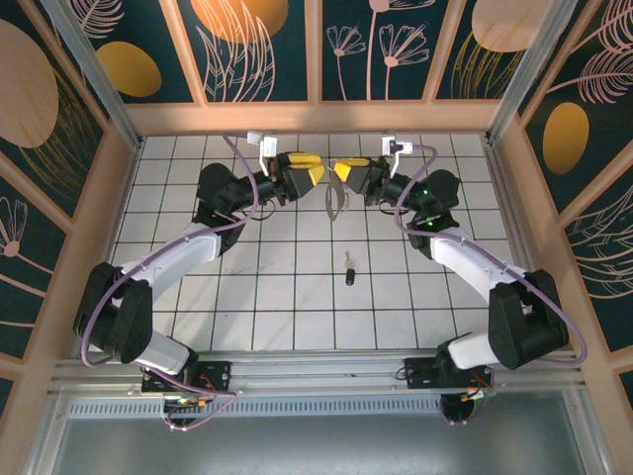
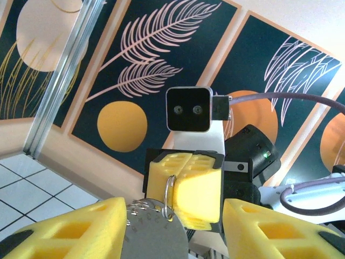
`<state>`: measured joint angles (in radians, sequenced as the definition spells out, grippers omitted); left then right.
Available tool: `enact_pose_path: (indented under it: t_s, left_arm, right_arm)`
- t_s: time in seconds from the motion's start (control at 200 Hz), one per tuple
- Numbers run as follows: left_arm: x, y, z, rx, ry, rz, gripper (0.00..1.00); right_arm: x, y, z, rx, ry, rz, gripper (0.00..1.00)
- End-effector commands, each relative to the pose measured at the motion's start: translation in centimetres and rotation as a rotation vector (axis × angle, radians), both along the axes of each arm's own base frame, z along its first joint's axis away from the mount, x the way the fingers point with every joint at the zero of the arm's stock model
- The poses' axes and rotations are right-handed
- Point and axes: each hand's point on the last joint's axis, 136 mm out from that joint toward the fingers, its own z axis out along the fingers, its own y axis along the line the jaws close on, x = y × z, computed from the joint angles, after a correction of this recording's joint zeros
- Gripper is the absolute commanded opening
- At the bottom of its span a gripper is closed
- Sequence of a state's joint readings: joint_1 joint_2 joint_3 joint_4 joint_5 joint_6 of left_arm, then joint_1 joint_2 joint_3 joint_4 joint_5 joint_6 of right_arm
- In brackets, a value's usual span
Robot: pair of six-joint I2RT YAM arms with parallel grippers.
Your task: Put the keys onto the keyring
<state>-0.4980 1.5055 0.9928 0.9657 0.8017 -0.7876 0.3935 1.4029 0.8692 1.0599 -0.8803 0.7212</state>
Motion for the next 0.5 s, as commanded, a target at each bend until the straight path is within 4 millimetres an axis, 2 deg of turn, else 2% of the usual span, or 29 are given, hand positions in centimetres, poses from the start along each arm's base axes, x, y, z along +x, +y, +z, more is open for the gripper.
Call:
enact_pose_path:
  t_s: [0.0,0.496]
  left_arm:
    - [-0.41,-0.32,0.53,-0.024,-0.025,-0.028,0.49]
    - [-0.4,-1.04,0.47,-0.029,-0.022,-0.038,0.46]
  right_arm:
    - [-0.96,0.19,2.73,0.047,-0.089,0.023,0.0]
    - [-1.27,0.91,2.37,0.034,-0.083,0.044,0.0]
